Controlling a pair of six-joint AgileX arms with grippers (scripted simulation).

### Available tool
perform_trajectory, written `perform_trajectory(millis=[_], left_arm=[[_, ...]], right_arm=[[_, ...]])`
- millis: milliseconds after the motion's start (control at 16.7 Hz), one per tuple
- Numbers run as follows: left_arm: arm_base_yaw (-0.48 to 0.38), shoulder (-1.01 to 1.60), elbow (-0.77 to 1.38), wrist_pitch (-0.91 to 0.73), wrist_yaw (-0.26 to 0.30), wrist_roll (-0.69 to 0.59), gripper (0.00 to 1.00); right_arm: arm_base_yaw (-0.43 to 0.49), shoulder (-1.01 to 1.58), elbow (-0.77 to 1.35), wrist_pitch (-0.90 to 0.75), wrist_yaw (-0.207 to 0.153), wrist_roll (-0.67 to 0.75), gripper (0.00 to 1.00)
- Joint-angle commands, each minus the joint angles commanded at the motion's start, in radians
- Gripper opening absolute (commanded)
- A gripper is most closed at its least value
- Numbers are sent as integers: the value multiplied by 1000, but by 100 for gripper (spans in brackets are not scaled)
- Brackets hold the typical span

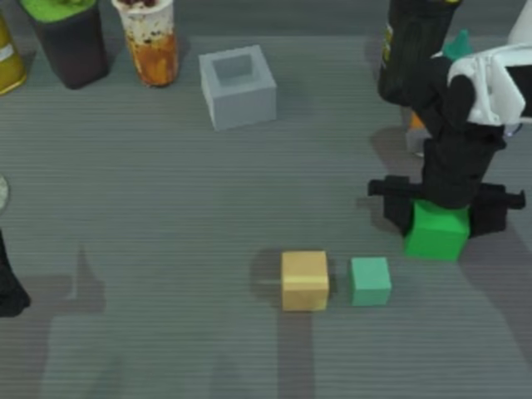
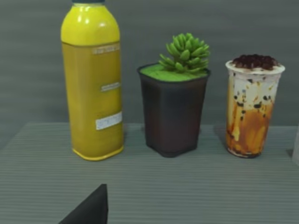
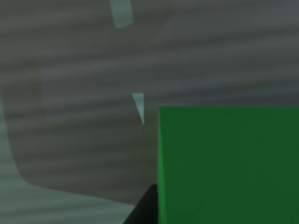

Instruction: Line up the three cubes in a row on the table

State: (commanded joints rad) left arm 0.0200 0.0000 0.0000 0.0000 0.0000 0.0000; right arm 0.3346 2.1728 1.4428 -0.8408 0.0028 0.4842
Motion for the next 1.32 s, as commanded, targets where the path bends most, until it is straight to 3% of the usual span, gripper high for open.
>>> perform_trajectory(millis=[480, 900, 1320], left_arm=[[0, 0, 0, 0, 0, 0, 100], [0, 0, 0, 0, 0, 0, 100], [0, 0, 0, 0, 0, 0, 100]], right_arm=[[-2, -13, 5, -9, 5, -1, 0], [5, -91, 134, -224, 4, -2, 0], [12, -92, 161, -253, 4, 6, 0]])
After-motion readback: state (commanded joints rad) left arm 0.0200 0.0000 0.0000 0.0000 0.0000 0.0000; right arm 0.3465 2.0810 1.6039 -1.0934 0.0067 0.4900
